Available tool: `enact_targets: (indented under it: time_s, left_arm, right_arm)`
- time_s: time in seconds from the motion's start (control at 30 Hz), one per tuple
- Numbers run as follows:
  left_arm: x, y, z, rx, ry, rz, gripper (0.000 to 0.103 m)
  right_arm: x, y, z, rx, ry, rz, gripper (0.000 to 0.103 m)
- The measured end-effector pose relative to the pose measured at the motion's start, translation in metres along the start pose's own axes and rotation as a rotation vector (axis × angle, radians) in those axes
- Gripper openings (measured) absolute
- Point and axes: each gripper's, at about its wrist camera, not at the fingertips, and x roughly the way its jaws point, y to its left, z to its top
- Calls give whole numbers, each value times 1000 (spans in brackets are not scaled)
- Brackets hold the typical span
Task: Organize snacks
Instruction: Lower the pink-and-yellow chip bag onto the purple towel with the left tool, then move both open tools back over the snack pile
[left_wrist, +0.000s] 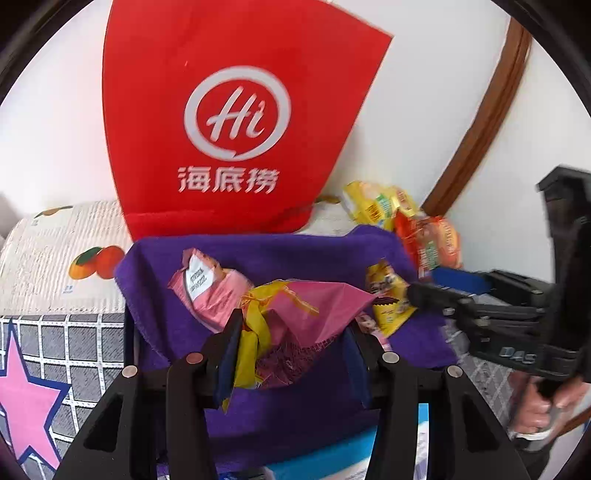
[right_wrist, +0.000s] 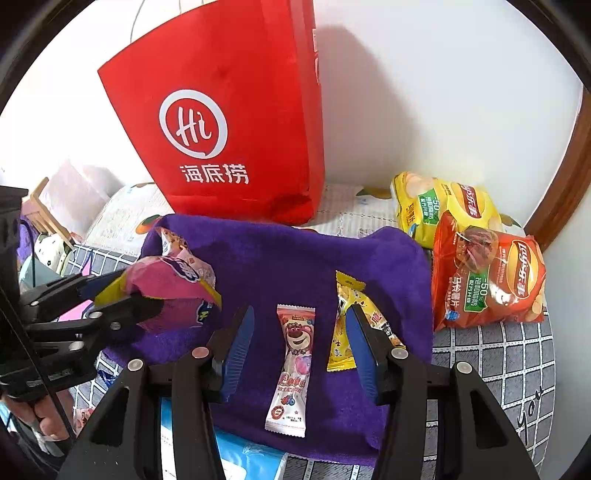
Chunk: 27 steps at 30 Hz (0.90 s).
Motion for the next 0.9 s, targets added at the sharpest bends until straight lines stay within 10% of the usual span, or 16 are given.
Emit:
enact_targets:
  time_s: [0.43,0.9]
  left_arm:
    - [17,-3,-6,23,169,8,59]
    - [-21,-10,2,28,92,-47,72]
  right_arm:
    - [-4,4,1,-8,-9,-7,51]
    - [-19,11,-1,-24,-36,0,52]
